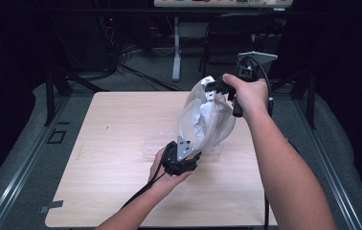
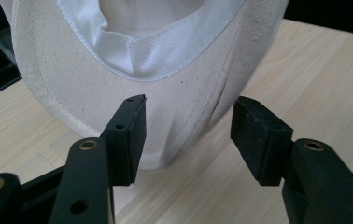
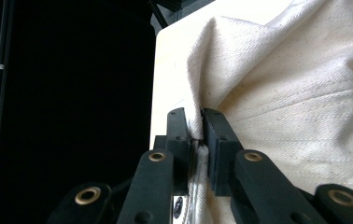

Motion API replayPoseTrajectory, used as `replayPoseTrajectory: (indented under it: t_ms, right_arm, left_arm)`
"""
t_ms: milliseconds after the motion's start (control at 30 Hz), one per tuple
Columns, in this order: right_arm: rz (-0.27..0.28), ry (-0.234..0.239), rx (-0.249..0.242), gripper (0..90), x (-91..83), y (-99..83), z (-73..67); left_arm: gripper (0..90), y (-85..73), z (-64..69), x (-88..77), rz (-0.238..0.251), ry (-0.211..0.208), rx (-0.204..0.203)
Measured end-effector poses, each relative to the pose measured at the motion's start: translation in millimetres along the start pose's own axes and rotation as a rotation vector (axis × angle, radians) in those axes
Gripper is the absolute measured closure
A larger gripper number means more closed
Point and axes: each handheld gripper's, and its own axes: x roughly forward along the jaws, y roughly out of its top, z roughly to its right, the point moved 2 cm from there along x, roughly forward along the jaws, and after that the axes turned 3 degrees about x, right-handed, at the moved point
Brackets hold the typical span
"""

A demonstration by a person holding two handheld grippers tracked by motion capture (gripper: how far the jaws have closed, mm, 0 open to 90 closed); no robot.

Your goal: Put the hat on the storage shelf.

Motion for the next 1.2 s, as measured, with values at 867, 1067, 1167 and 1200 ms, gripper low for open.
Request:
replayPoseTrajectory:
  t_ms: [867, 1067, 1167, 1200]
  right_arm:
    - [-0.041, 0.004, -0.05, 82.0, 13.8, -9.0, -8.6]
    - [-0.039, -0.004, -0.052, 82.1, 16.2, -9.1, -9.1]
    - [-0.038, -0.005, -0.05, 82.0, 15.2, -8.5, -7.8]
    - [-0.038, -0.003, -0.053, 82.1, 14.4, -8.3, -7.0]
  left_arm:
    - [84.3, -23.1, -49.1, -23.5, 0.083, -0.087, -0.112]
    - [84.4, -28.1, -59.4, -22.7, 0.119, -0.151, -0.15]
    - [84.5, -28.1, -61.4, -21.3, 0.123, -0.164, -0.144]
    - [84.4, -27.9, -61.5, -20.1, 0.13, -0.167, -0.149]
